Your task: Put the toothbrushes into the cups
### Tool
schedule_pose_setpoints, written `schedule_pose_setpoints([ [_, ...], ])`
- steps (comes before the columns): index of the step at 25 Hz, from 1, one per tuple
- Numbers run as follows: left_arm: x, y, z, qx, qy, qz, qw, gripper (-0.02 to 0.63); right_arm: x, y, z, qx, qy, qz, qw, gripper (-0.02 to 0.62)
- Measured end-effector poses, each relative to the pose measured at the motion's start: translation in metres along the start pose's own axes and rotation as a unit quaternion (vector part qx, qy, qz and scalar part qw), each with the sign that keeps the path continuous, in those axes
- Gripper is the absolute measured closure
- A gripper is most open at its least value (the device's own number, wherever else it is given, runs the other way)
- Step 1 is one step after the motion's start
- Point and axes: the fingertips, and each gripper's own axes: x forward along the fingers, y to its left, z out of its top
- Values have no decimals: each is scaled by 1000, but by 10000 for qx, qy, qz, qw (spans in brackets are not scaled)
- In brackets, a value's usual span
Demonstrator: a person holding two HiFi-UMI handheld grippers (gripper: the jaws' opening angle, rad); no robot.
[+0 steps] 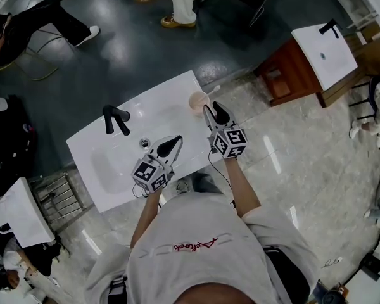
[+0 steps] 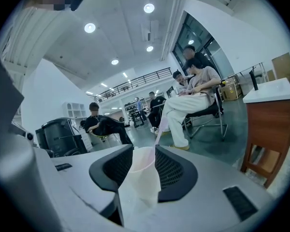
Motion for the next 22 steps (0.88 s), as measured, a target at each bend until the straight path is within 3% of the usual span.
schedule_pose_setpoints([
  [5, -1, -8, 5, 83, -64, -77, 9999, 594, -11, 3, 9, -73, -126, -34, 9999, 490],
  [10, -10, -15, 6, 187, -97, -155, 9997, 594, -23, 13, 14, -151, -269, -84, 9995, 594],
  [22, -25, -40, 25, 499, -371, -372, 9974, 594, -59, 58, 45, -688, -642, 178, 9954, 595],
])
